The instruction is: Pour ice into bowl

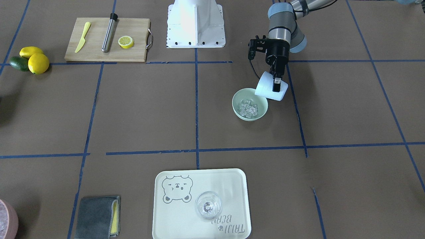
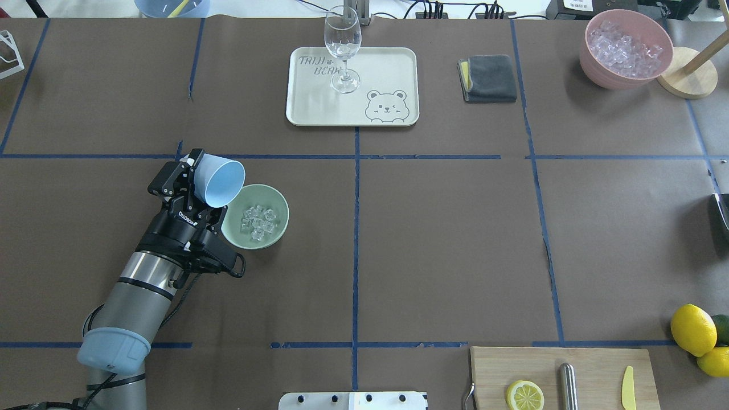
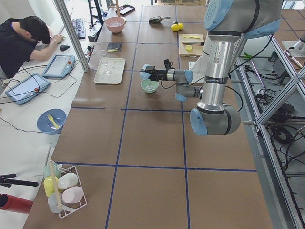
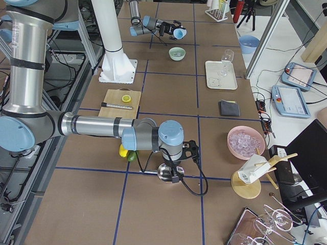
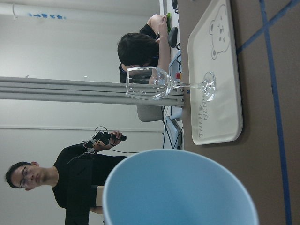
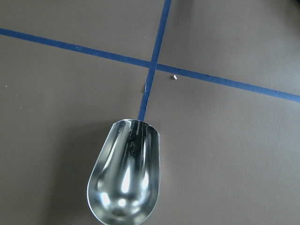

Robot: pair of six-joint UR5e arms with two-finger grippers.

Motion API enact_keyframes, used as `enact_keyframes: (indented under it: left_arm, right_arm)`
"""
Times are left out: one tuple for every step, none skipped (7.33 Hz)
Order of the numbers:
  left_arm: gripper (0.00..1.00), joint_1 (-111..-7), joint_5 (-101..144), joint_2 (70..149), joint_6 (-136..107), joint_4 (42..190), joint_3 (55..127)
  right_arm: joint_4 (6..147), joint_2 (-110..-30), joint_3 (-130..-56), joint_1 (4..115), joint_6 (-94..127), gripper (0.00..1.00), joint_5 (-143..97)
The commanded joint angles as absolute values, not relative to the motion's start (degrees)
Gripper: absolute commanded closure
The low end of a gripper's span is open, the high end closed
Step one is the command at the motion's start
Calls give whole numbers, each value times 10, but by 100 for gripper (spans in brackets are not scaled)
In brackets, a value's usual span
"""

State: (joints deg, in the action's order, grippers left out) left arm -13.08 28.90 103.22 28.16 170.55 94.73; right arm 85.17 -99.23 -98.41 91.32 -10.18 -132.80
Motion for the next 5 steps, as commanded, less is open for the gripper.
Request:
enact_keyframes:
  left_arm:
    - [100,-119,308,1036,-8,1733,950]
    - [100,-108,308,1040,-132,1759,954]
    - [100,-105,306,1055,-210,1773,957]
    - [100,-104,307,1089,-289,1782,961]
    - [100,-104,307,1090,-312,1782,962]
  right_arm:
    - [852,-991,-984,913,-102,0,-1328]
    - [852,-991,-984,913,-102,0,-1329]
    - [852,-990,-984,913,-102,0,-1329]
    - [852,-990,-984,913,-102,0,-1329]
    - [852,-990,-984,913,-102,0,-1329]
